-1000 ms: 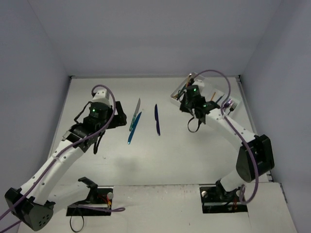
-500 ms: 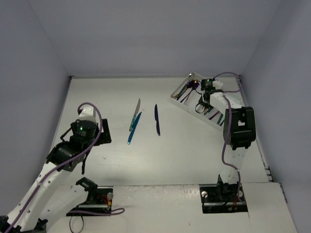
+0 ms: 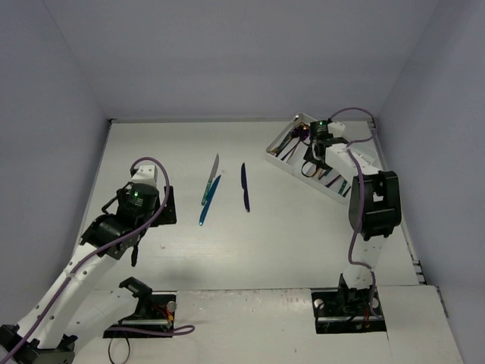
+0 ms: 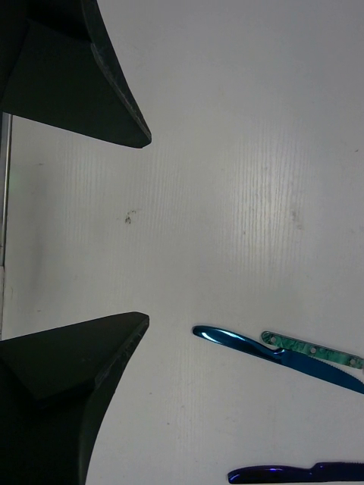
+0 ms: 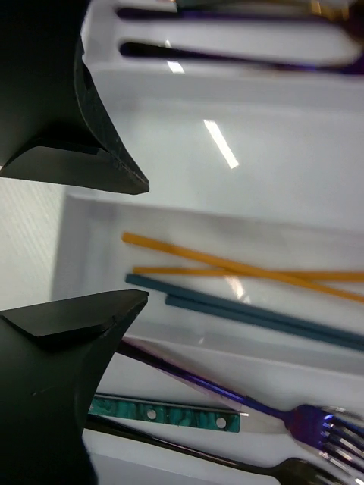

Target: Sort the eating utensils into containers

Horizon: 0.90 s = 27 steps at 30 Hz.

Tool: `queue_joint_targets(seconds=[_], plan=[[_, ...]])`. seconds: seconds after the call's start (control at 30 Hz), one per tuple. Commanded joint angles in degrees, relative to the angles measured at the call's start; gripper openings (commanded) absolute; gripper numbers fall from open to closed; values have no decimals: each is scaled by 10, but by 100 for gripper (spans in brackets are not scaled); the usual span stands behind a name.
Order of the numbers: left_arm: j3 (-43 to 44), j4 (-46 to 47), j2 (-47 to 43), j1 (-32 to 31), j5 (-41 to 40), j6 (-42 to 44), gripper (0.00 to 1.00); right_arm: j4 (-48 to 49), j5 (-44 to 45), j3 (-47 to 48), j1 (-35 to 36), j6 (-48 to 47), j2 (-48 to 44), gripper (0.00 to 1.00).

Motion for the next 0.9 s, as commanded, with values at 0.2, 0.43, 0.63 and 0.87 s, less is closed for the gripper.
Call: queue_joint_targets(seconds=[0.2,0.43,0.63,0.87], plan=[[52,8,34,4,5,21,88,-38,-11,40,205,-41,-62,55],[52,6,35,4,23,21,88,-44,-42,57,278,-15,4,61],[51,3,24,5,36,16,88,-44,-52,83,298,-9,62,61],[48,-5,17,5,40,11,88,-44,-52,105,302,-13,104,57]])
